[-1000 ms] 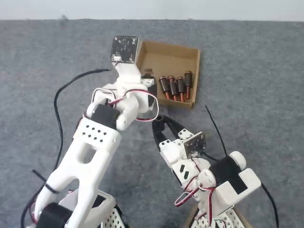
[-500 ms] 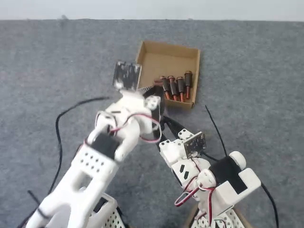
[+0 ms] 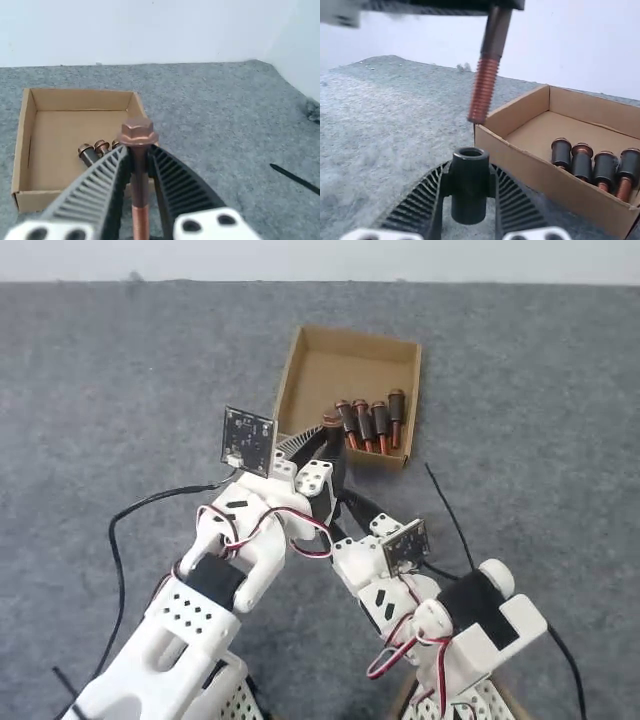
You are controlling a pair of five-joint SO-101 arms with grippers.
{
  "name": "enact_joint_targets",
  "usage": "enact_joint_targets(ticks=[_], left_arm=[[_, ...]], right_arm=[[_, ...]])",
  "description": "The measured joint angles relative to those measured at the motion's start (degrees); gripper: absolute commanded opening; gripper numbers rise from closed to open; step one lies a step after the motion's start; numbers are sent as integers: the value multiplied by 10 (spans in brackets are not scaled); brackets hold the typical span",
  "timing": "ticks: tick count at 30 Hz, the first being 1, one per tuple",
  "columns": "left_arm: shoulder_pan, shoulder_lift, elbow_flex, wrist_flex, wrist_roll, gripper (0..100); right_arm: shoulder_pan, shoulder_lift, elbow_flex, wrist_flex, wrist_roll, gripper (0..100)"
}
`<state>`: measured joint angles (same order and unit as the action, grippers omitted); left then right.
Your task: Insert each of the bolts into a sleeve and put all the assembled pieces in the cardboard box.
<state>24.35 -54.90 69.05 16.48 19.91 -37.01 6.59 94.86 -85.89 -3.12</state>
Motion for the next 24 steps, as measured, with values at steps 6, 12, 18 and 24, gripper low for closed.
enact_joint_targets(ticks=[6,12,18,24], left_arm=[[0,-6,24,-3,0,13],[-9,-6,26,-3,0,13],[-8,-7,37,-4,-4,13],[-8,-7,37,-4,-3,13]], right_arm=[[-2,0,0,0,0,6],[-3,0,0,-4,0,6],[-3,0,0,-41,0,6],[-3,0,0,-45,0,6]])
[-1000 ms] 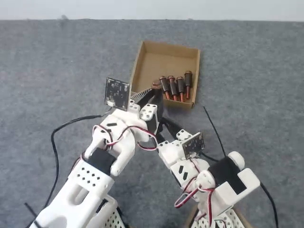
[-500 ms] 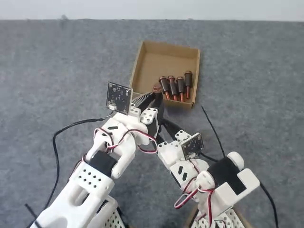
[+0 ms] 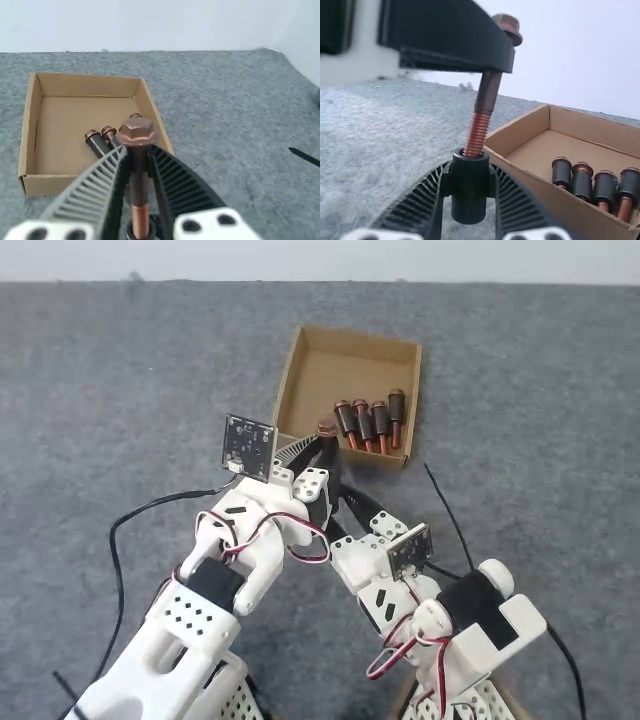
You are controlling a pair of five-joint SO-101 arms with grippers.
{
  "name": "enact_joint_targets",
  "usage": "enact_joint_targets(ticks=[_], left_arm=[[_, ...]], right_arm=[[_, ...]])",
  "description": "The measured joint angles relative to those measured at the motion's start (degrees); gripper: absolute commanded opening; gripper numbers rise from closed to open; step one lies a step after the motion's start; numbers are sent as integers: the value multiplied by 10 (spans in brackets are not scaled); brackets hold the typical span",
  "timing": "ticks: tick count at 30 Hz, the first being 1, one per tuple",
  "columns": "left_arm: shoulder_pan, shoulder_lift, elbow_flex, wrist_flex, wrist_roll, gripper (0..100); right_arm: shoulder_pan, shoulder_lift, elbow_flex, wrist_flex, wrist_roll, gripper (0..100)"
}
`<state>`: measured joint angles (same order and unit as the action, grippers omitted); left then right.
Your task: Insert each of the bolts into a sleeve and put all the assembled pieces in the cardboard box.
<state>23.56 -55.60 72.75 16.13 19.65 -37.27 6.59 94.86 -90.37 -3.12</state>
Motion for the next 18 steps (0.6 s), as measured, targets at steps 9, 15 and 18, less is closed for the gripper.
enact_joint_targets(ticks=[9,15,18], left_arm=[[0,-5,16,-6,0,13],[15,-12,27,-11,-3,13],[15,-12,31,-11,-3,13]], right_arm=[[0,1,0,0,0,6],[14,1,0,0,0,6],[15,1,0,0,0,6]])
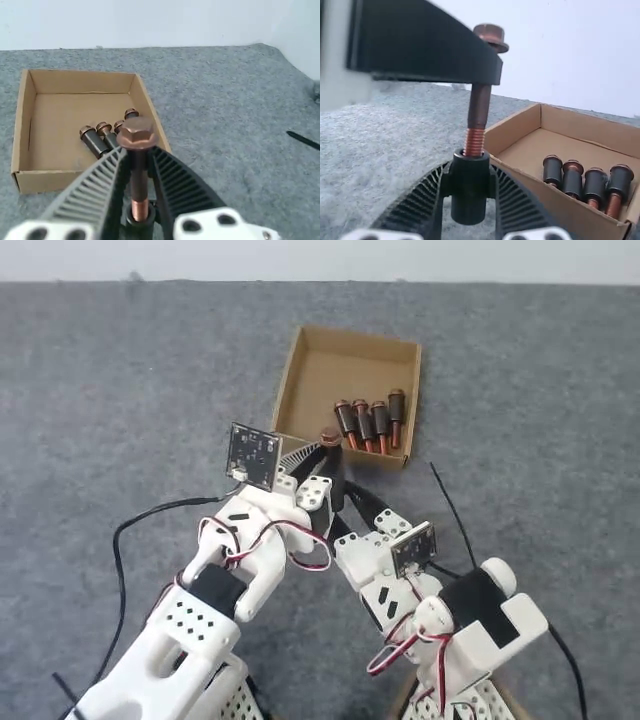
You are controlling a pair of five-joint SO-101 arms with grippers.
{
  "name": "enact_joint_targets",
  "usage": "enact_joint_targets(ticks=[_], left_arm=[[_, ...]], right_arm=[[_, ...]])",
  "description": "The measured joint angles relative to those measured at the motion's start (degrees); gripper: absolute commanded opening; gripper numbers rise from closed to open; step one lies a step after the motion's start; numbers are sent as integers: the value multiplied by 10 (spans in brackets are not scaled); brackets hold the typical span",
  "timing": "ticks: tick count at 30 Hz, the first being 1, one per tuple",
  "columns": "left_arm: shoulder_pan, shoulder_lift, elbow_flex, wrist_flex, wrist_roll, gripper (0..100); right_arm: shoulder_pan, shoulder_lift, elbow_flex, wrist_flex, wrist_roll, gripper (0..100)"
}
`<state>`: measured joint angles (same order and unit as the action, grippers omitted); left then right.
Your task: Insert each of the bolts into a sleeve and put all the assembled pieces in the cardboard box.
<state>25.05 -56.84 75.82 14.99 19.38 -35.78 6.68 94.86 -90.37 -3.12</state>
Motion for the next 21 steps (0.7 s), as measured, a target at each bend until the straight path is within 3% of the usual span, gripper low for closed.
enact_joint_targets(ticks=[21], left_arm=[[8,-5,61,-5,4,15]], right_arm=[[18,0,0,-22,-1,6]])
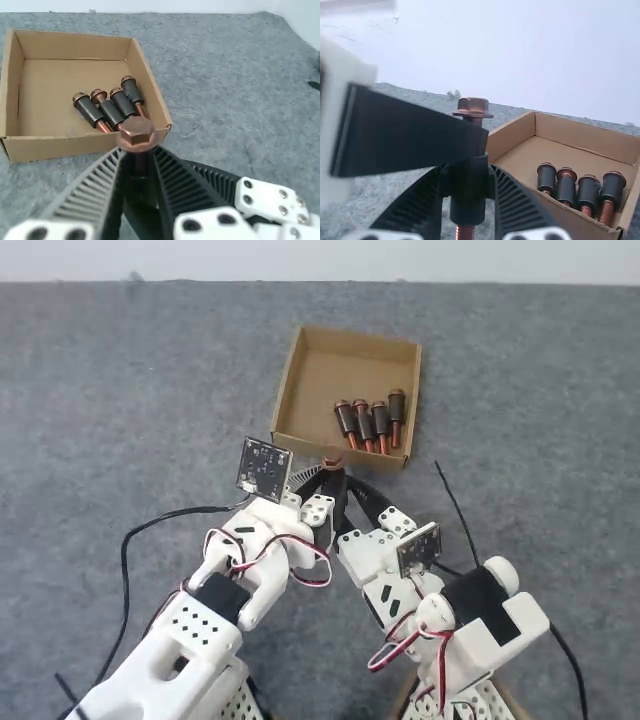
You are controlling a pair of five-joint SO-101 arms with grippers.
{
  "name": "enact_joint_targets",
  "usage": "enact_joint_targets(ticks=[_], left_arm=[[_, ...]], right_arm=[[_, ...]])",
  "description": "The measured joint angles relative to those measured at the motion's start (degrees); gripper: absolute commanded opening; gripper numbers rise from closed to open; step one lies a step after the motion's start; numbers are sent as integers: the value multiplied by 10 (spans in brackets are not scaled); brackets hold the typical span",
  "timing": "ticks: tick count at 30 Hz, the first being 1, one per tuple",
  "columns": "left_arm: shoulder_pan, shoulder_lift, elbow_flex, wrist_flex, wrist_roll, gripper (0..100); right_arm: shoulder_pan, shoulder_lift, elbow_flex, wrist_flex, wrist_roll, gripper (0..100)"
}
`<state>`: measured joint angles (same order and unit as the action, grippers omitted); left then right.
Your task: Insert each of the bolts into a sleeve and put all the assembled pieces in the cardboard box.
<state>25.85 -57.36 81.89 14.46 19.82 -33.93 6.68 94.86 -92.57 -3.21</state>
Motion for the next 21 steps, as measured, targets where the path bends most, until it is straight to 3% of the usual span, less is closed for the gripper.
enact_joint_targets(ticks=[12,18,21], left_arm=[[0,0,0,0,0,19],[-3,0,0,3,1,162],[-7,-2,1,17,1,177]], right_arm=[[0,0,0,0,0,6],[1,0,0,0,1,6],[9,0,0,0,1,6]])
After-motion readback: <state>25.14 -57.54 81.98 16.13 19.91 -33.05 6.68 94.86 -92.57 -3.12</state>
